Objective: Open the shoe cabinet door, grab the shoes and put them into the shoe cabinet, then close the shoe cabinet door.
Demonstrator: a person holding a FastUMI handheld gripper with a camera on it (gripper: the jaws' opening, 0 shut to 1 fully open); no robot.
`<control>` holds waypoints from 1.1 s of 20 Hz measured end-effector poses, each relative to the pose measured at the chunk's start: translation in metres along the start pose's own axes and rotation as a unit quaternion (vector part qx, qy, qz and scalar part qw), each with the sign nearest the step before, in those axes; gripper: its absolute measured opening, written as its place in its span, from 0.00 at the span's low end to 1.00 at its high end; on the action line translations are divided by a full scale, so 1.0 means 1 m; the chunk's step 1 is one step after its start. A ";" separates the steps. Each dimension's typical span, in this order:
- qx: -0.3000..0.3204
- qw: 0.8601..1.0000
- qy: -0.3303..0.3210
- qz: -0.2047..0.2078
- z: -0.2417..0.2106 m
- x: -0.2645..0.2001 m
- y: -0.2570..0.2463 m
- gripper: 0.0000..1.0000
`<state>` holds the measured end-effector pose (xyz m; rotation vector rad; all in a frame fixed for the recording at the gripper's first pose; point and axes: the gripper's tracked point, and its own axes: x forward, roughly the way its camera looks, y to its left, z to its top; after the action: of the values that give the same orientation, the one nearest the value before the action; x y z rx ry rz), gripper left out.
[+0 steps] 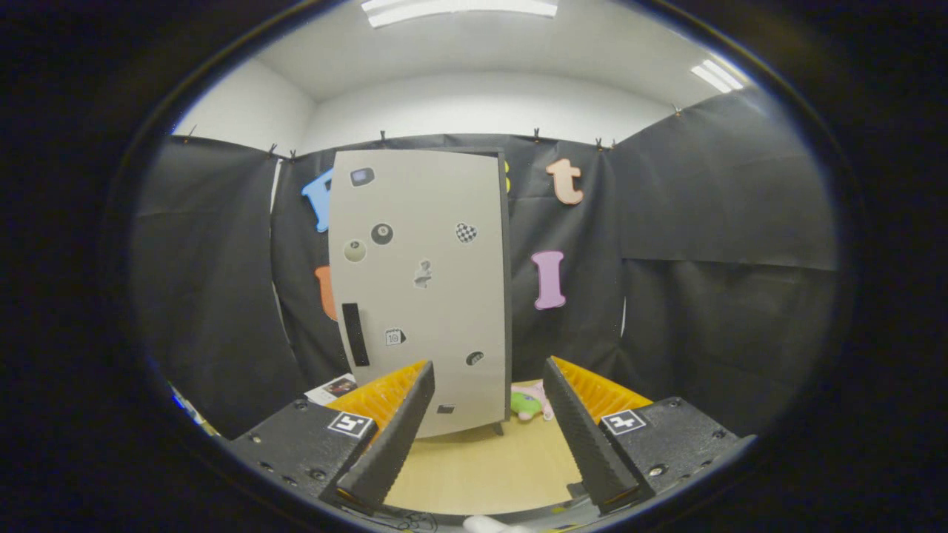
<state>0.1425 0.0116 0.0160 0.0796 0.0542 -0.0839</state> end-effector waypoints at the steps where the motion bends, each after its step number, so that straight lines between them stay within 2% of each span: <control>1: 0.001 1.000 0.000 -0.001 0.000 -0.005 -0.002 0.97; 7: -0.003 1.000 -0.009 -0.013 0.002 -0.021 -0.009 0.97; 11: -0.003 1.000 -0.010 -0.004 0.001 -0.026 -0.005 0.97; 22: 0.000 1.000 -0.006 -0.013 -0.004 -0.023 -0.019 0.97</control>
<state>0.1178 -0.0052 0.0120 0.0793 0.0434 -0.1093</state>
